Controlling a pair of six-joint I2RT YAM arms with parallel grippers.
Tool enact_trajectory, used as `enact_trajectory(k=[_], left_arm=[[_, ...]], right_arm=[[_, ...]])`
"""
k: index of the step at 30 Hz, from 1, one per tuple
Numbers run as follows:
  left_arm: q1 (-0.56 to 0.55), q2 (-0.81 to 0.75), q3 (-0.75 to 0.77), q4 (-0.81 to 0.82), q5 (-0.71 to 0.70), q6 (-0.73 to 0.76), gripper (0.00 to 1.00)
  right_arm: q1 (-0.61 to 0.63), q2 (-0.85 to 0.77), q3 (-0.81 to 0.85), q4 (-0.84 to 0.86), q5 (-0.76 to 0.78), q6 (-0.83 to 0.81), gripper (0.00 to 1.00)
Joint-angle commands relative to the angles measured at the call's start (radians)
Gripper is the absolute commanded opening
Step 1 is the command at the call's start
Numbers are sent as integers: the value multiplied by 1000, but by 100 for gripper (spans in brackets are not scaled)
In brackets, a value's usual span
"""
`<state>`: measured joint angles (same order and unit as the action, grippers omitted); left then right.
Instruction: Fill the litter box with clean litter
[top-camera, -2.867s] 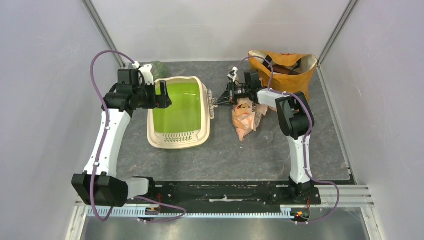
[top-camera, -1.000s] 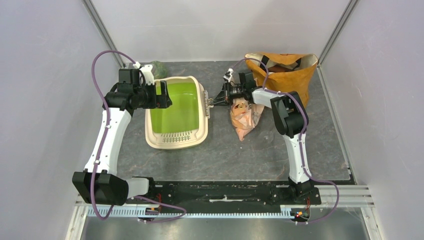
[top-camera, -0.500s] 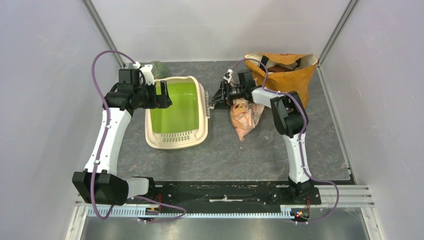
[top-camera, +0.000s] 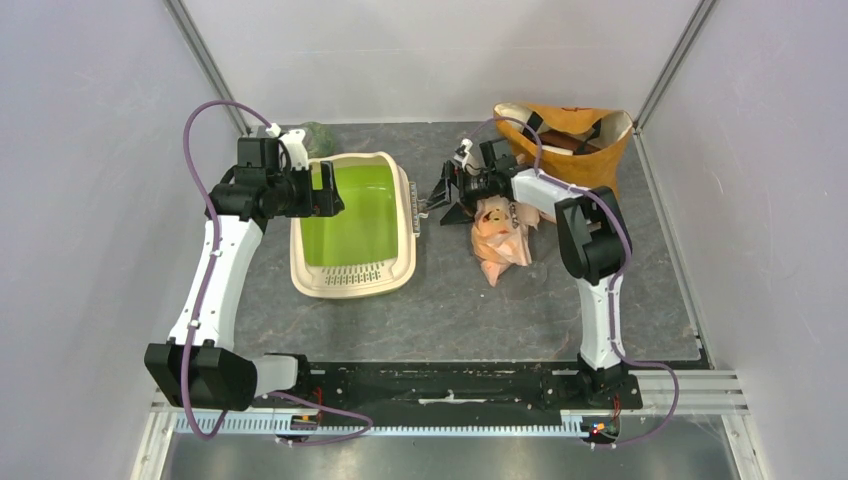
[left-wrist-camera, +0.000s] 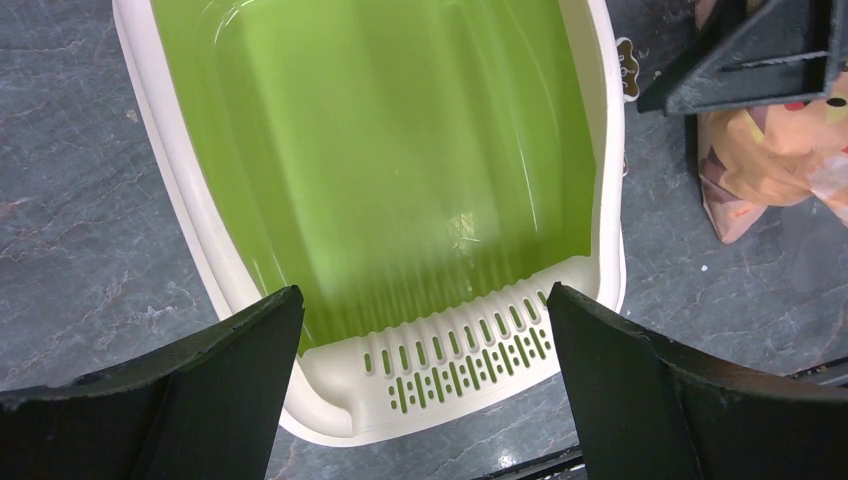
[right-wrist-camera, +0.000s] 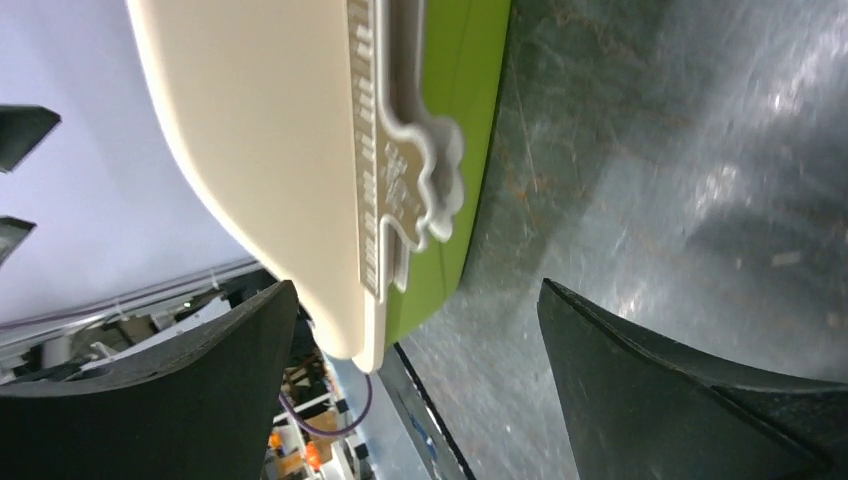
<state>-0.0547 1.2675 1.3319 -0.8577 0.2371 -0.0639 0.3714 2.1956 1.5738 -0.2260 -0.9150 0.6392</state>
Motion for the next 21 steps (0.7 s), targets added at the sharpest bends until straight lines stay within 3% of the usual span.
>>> enact_trajectory(k=[1, 8, 12, 18, 21], left_arm=[[2, -28, 23, 36, 4, -18, 100], [1, -63, 50, 69, 73, 24, 100], [-9, -52, 92, 67, 156, 60, 100], [-191, 2, 152, 45, 92, 151, 100], [-262, 48, 190, 28, 84, 163, 100]], right_arm=[[-10, -188, 5, -259, 73, -152, 97], [-11, -406, 81, -508, 77, -392, 92], [-37, -506, 112, -693, 158, -544, 86], [-251, -617, 52, -887, 292, -709, 75], [-339, -677, -43, -905, 355, -696, 65]])
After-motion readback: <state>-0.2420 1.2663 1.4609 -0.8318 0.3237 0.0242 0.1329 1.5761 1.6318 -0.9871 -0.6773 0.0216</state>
